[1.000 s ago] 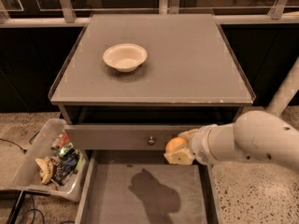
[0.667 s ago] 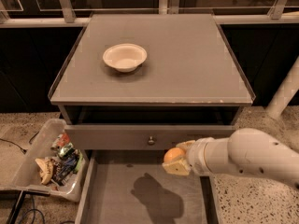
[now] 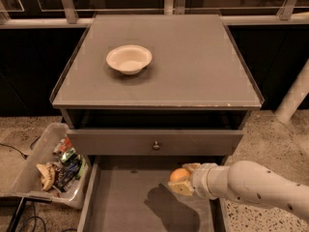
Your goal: Place orange into middle drawer
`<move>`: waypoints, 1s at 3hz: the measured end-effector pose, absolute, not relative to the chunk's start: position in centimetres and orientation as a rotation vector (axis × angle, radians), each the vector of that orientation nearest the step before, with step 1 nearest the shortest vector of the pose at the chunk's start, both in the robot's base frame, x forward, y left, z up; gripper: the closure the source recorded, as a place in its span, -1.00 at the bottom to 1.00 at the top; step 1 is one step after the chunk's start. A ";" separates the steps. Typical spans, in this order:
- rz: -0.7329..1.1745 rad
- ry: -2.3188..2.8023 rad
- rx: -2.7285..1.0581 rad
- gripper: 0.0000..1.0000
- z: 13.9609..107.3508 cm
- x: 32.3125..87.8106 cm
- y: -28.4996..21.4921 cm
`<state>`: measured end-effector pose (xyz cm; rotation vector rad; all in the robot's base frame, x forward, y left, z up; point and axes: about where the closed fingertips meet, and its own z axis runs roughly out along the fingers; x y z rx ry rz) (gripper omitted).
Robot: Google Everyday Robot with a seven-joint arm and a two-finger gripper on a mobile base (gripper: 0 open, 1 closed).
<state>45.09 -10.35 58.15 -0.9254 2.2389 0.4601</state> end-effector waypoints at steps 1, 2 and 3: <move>0.460 2.239 -0.925 1.00 58.1 45.1 -10.3; 0.491 2.233 -0.931 1.00 57.0 45.3 -9.5; 0.536 2.170 -0.919 1.00 54.5 47.1 -8.3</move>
Offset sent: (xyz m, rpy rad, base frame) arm 0.0075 0.0210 -0.0340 0.0552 0.0254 0.0343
